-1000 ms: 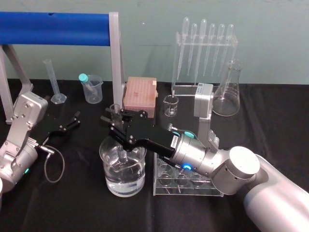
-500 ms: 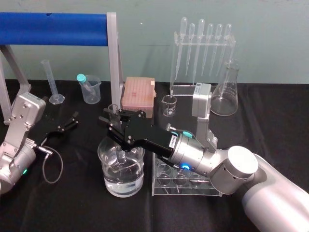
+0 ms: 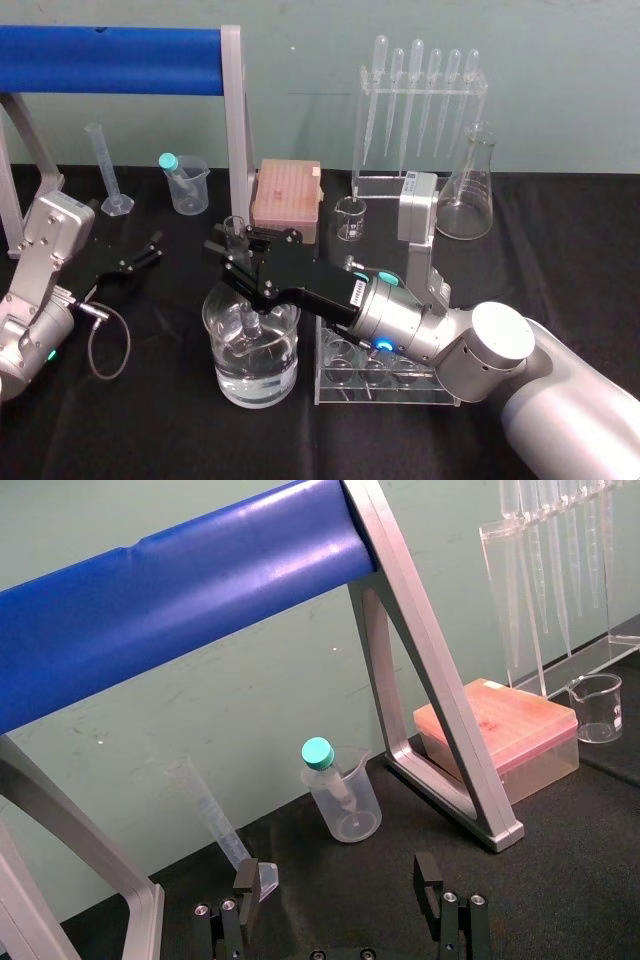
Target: Hold the test tube with one hand and immerse one end into the beaker, then return it to the test tube rack.
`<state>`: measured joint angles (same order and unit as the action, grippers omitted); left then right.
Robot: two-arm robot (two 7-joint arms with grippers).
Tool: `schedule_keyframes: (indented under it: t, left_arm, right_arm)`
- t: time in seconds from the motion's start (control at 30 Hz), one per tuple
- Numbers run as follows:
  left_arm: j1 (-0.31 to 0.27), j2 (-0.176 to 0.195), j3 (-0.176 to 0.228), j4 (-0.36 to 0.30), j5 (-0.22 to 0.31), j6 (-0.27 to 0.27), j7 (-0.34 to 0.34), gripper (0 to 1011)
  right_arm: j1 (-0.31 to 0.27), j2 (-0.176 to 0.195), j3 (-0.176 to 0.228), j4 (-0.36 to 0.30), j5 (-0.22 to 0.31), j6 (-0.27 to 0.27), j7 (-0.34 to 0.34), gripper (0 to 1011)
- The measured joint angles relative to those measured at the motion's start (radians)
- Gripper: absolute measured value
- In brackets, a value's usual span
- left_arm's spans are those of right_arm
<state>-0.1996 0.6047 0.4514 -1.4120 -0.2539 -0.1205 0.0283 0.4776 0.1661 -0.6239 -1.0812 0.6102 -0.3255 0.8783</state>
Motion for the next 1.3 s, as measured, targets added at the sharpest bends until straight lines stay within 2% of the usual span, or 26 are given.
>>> schedule_keyframes:
  t: [1.3]
  left_arm:
    - [0.000, 0.000, 0.000, 0.000, 0.000, 0.000, 0.000, 1000]
  right_arm:
    - [0.000, 0.000, 0.000, 0.000, 0.000, 0.000, 0.000, 222]
